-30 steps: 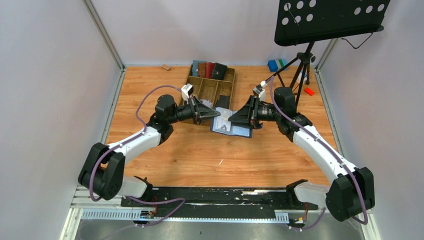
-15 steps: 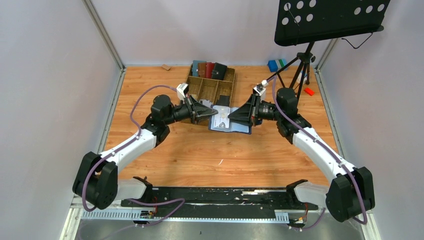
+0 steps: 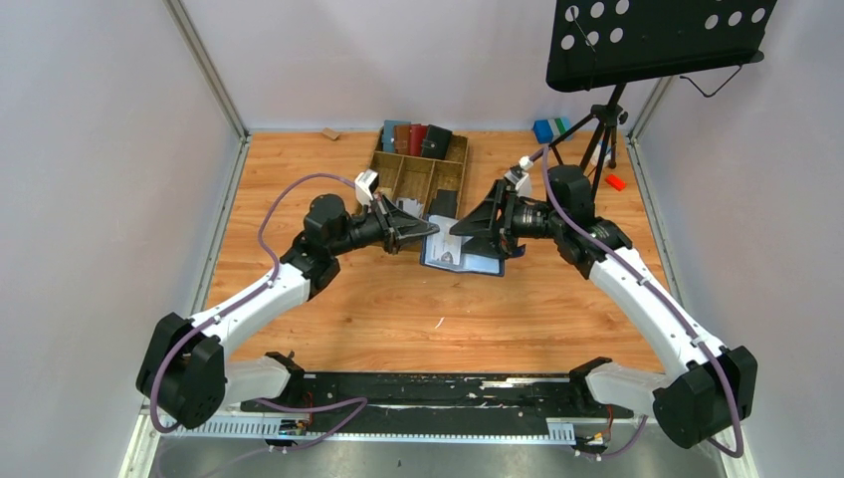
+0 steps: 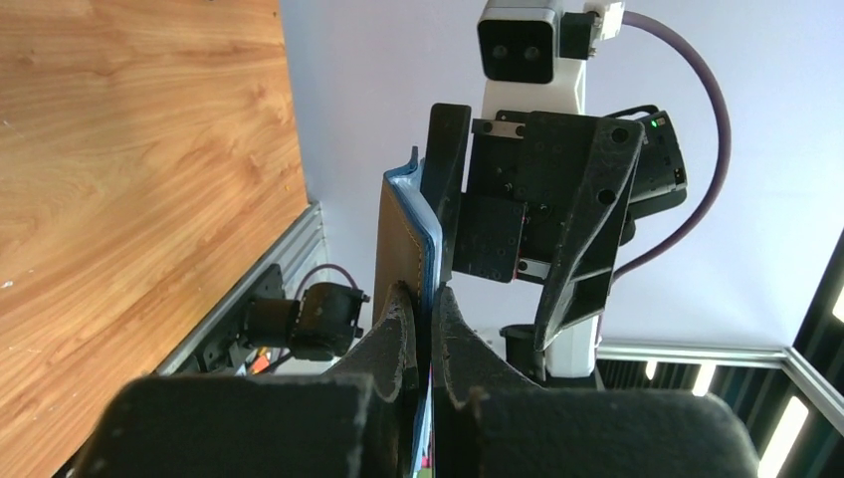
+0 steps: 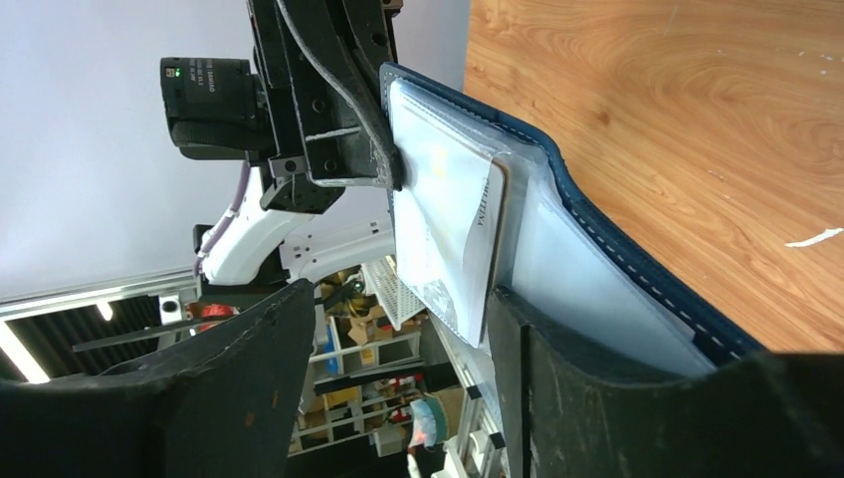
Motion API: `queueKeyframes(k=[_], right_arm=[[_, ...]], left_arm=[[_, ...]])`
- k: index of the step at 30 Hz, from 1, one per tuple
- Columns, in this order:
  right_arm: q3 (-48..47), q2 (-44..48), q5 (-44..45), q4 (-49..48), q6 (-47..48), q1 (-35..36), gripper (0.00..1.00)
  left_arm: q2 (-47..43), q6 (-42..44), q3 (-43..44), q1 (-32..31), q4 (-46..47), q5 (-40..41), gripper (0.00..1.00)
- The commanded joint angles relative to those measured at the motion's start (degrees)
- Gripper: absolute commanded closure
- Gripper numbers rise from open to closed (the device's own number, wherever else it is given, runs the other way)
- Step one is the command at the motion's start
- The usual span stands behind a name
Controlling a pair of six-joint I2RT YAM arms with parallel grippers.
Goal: Take the credit cards out of the card holder
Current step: Remove the credit card from the card holder.
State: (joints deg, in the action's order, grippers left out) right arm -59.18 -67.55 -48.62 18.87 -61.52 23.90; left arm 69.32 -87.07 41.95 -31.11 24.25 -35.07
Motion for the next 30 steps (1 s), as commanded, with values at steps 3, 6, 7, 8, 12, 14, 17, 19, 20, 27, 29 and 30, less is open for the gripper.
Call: queueKeyframes(k=[3,6,7,8,12,14,17,19,20,27,29,30], right_arm=[[-3.6,-0.5,3.2,8.1,5.9,0.8,0.35],[-7.2,-2.5,3.8,12.3,8.7,0.7,0.34],[-9.0,-3.3,4.6,14.6,10.7,0.7,0.33],[-10.8,-4.0,5.4,17.3,11.8,0.8,0.33],[-14.2,-5.8,7.1,23.2,16.1,0.7,0.29],[-13.0,-5.8,6.2,21.4,15.4,0.8,0.28],[-14.1,-6.6,6.4,22.5,16.0,0.6,0.28],[-14.8,-6.9,6.3,22.2,16.5,0.4,0.27],[-14.8,-6.9,5.6,21.1,16.4,0.3,0.28],[-7.0,-2.7,-1.0,1.0,3.3,-1.7,0.53],[-3.7,0.3,-0.9,-4.9,-0.2,-2.4,0.6],[-2.3,1.0,-0.8,-7.3,-1.5,-2.6,0.62]], left_arm=[[0.4,-4.4,4.9,-1.2,6.8,-2.0,1.0],[1.4,-4.8,6.2,-1.1,7.3,-2.5,1.0],[1.9,-4.8,6.7,-1.1,7.4,-2.8,1.0],[2.3,-4.8,7.1,-1.1,7.4,-3.0,1.0],[3.7,-5.3,8.0,-1.1,8.9,-3.6,1.0],[4.1,-6.1,8.1,-1.0,10.4,-3.6,1.0],[4.8,-7.2,8.2,-0.9,12.6,-3.6,1.0],[5.0,-7.2,8.4,-1.0,12.5,-3.6,1.0],[5.1,-7.2,8.4,-1.0,12.4,-3.7,1.0],[4.2,-3.9,7.2,-1.0,7.5,-3.1,1.0],[3.4,-1.9,6.7,-1.0,4.6,-2.7,1.0],[3.0,-1.3,6.5,-1.0,3.7,-2.8,1.0]])
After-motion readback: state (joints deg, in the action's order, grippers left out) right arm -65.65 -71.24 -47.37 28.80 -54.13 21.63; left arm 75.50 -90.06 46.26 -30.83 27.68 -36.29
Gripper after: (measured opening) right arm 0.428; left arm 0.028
